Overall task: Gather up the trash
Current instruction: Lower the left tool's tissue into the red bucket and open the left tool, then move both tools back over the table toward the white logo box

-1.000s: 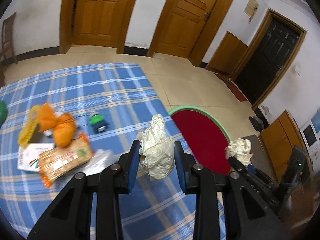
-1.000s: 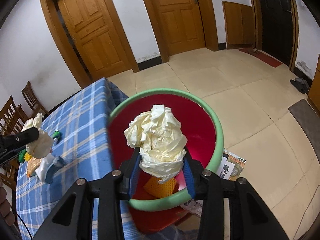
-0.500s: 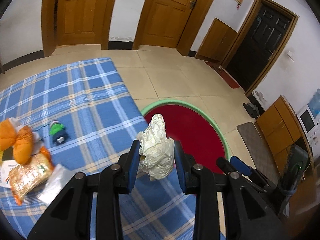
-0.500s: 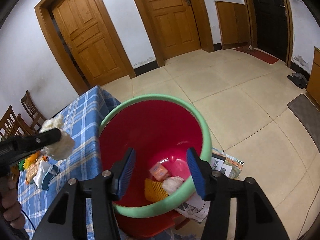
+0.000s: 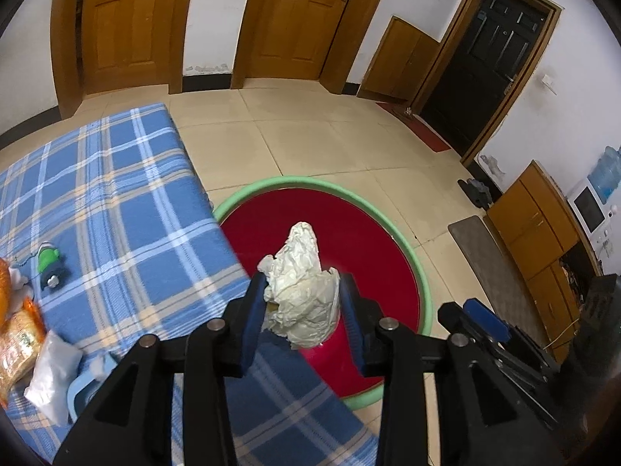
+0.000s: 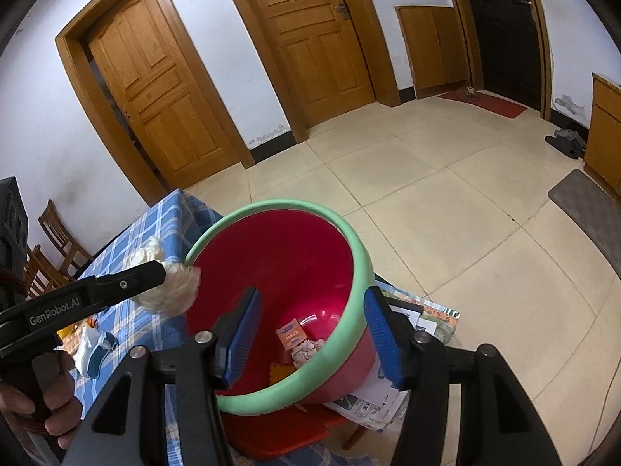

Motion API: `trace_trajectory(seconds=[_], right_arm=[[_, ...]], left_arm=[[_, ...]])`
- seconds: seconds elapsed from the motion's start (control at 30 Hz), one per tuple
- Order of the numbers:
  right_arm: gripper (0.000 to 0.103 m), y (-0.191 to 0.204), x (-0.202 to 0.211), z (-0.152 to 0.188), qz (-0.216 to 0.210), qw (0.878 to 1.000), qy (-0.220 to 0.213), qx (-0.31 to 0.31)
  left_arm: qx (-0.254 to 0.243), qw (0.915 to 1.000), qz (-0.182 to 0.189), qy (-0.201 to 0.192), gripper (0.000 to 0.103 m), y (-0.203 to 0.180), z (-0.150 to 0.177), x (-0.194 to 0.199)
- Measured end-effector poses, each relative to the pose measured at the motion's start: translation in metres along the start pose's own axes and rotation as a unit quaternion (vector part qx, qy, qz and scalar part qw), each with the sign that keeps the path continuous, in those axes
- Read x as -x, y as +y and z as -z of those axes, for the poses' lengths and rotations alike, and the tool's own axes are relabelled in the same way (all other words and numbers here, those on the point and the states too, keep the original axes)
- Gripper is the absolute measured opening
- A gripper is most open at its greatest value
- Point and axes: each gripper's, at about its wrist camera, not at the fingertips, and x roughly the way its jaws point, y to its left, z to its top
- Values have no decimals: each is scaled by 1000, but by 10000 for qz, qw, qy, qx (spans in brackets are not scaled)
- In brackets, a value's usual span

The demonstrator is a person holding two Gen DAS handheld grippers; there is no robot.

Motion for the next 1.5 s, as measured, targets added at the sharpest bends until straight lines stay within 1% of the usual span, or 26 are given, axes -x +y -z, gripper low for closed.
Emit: trace_trajectory(seconds=[0.17, 0.33, 0.5, 1.1, 1.3, 1.5], right_arm=[[59, -2, 2, 1, 11, 10000, -23, -38], [59, 0, 3, 1, 8, 10000, -10, -26], [60, 5, 6, 1, -35, 10000, -26, 22], [63, 47, 18, 4, -252, 9991, 2, 346], [64, 64, 19, 6, -376, 9983, 80, 429], [64, 81, 19, 8, -441, 9975, 152, 524]], left_arm=[[-30, 10000, -25, -38, 48, -5, -2, 0], [5, 10000, -37, -31, 48, -6, -1, 4], [94, 9999, -81, -104, 48, 1, 0, 15], [675, 9956, -481, -435, 48, 59, 20, 71], [943, 9917, -706, -525, 48, 85, 27, 88], [1172, 9877, -917, -478, 48, 113, 34, 102]])
